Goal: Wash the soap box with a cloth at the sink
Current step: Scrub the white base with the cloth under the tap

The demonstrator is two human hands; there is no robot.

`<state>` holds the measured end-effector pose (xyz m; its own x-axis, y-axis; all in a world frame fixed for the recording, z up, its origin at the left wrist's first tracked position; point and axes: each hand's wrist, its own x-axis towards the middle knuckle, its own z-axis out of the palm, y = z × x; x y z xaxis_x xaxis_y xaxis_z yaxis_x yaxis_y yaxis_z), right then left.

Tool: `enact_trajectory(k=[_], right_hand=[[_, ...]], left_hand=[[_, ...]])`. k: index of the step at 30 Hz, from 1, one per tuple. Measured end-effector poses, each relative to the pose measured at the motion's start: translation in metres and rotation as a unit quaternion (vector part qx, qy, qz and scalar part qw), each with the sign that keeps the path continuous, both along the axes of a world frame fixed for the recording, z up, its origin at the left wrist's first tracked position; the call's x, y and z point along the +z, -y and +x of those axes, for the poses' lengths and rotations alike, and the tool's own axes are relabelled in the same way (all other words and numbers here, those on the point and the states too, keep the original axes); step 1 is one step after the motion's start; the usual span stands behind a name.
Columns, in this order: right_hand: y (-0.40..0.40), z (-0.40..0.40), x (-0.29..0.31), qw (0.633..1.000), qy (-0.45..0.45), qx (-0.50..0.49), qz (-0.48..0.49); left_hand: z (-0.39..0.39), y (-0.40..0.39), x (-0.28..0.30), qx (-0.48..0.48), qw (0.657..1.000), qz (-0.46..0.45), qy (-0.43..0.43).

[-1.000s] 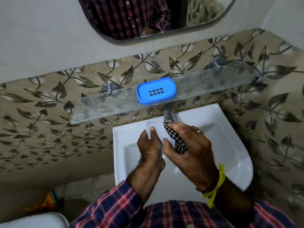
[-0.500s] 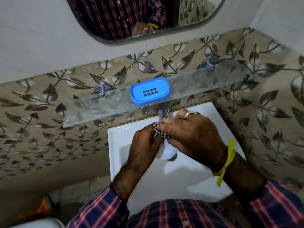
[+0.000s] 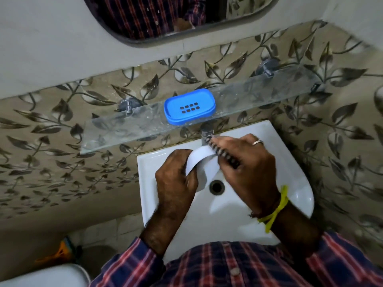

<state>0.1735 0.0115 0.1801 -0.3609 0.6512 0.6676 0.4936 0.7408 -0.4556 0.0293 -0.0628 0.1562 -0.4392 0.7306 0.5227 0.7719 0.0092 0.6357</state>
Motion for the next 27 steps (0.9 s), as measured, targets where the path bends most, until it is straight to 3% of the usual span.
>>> enact_trajectory(k=[2, 4, 7, 10, 14, 19, 27], right_hand=[[-0.001, -0.001, -0.005, 0.999, -0.031, -0.015, -0.039], [0.007, -0.006, -0.007, 1.0, -0.02, 0.006, -0.009], [0.012, -0.008, -0.011, 0.999, -0.033, 0.013, 0.015], [0.007, -0.005, -0.019, 0.995, -0.091, -0.024, -0.038], [0.0, -0.006, -0.016, 1.0, -0.022, -0.019, -0.004], [0.001, -0.018, -0.007, 0.998, 0.032, 0.024, 0.048], [0.004, -0.003, -0.025, 0.998, -0.003, -0.023, -0.052]], left_hand=[[0.002, 0.0, -0.002, 0.001, 1.0, -0.009, -0.002], [0.002, 0.001, -0.007, 0.004, 1.0, -0.019, 0.016], [0.0, 0.003, -0.01, 0.018, 0.999, 0.033, 0.013], [0.005, 0.003, -0.01, 0.014, 0.997, 0.071, 0.015], [0.011, 0.0, -0.006, 0.002, 0.994, -0.033, 0.101], [0.014, -0.013, 0.012, 0.041, 0.99, -0.135, -0.027], [0.006, -0.006, 0.016, 0.039, 0.997, -0.063, 0.009]])
